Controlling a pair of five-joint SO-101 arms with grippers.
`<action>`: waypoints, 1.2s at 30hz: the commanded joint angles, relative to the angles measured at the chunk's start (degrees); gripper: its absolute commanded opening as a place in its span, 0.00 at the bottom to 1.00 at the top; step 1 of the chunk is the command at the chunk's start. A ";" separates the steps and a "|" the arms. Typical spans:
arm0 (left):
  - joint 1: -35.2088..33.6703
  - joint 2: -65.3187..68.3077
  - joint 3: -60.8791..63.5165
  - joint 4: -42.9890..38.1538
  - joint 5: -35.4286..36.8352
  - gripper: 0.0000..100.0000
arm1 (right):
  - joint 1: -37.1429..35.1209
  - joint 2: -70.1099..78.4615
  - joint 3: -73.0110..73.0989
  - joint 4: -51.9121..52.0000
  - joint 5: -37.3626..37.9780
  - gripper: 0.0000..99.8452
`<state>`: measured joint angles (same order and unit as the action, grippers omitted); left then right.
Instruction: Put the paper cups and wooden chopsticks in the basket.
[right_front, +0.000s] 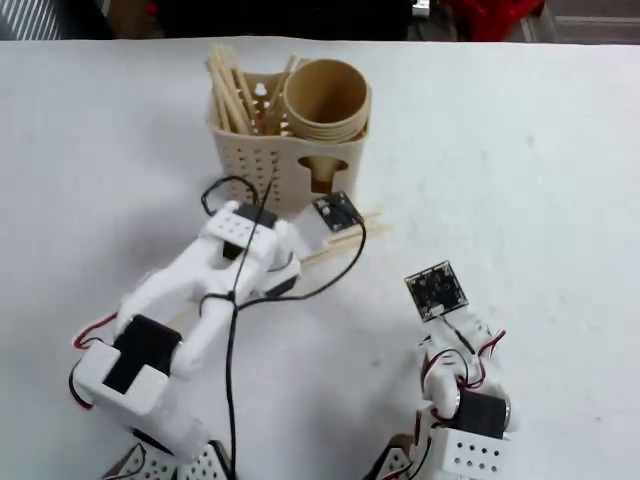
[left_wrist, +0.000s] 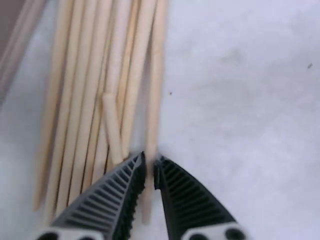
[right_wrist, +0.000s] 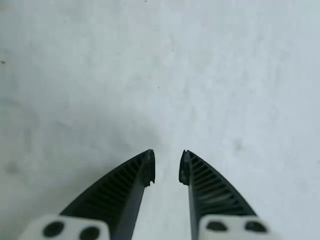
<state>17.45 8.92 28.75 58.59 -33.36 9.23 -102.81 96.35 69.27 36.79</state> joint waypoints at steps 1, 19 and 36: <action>-0.40 -4.70 -7.03 8.00 -0.44 0.02 | 0.22 -0.57 0.44 -0.66 0.53 0.10; 0.75 -27.21 -26.29 31.21 -0.26 0.02 | 0.22 -0.57 0.44 -0.66 0.53 0.10; -8.04 -39.25 -23.03 -11.52 21.36 0.02 | 0.22 -0.57 0.44 -0.66 0.53 0.10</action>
<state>10.86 -28.44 -1.05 70.29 -18.07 9.23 -102.81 96.35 69.27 36.79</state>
